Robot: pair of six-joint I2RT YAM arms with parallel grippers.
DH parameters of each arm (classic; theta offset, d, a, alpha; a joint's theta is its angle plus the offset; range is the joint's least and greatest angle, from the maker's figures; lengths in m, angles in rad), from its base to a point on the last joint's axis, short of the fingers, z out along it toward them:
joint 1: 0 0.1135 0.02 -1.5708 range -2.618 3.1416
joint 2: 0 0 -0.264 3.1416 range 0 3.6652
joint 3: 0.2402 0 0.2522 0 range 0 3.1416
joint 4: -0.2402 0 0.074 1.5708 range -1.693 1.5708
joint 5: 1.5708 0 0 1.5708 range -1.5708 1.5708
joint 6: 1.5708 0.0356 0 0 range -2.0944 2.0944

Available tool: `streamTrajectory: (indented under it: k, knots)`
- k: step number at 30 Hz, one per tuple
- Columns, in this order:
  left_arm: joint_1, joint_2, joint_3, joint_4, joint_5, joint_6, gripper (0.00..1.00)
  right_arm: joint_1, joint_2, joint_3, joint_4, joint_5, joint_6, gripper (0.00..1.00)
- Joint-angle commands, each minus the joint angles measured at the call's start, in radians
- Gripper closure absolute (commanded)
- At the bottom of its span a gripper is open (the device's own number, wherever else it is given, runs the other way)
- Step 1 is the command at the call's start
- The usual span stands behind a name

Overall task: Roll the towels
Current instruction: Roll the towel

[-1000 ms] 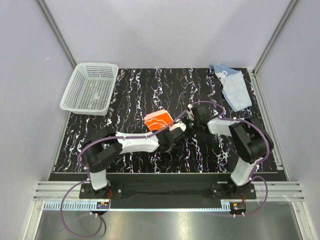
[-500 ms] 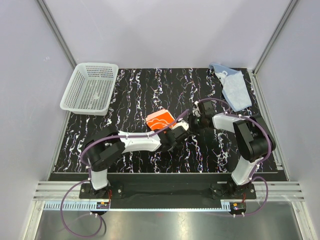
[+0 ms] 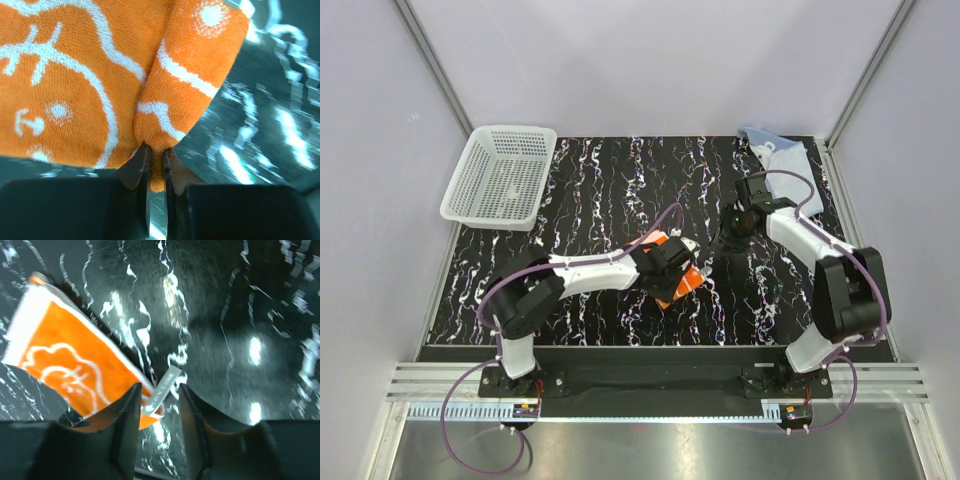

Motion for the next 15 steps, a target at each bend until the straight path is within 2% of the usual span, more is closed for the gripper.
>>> streamTrajectory:
  k: [1, 2, 6, 12, 15]
  knots:
    - [0.040, -0.010, -0.020, -0.050, 0.316, -0.112, 0.92, 0.000, -0.137, 0.025, -0.094, 0.071, -0.007, 0.53]
    - [0.070, -0.023, -0.026, -0.024, 0.344, -0.141, 0.91, 0.000, -0.189, 0.017, -0.102, 0.071, 0.007, 0.45]
    - [0.158, -0.043, -0.069, 0.083, 0.572, -0.230, 0.87, 0.000, -0.301, -0.043, -0.130, 0.054, 0.042, 0.38]
    - [0.242, -0.011, -0.081, 0.177, 0.755, -0.325, 0.85, 0.002, -0.453, -0.186, -0.068, -0.084, 0.135, 0.35]
    - [0.272, 0.007, -0.125, 0.306, 0.853, -0.417, 0.83, 0.003, -0.499, -0.274, 0.013, -0.173, 0.185, 0.34]
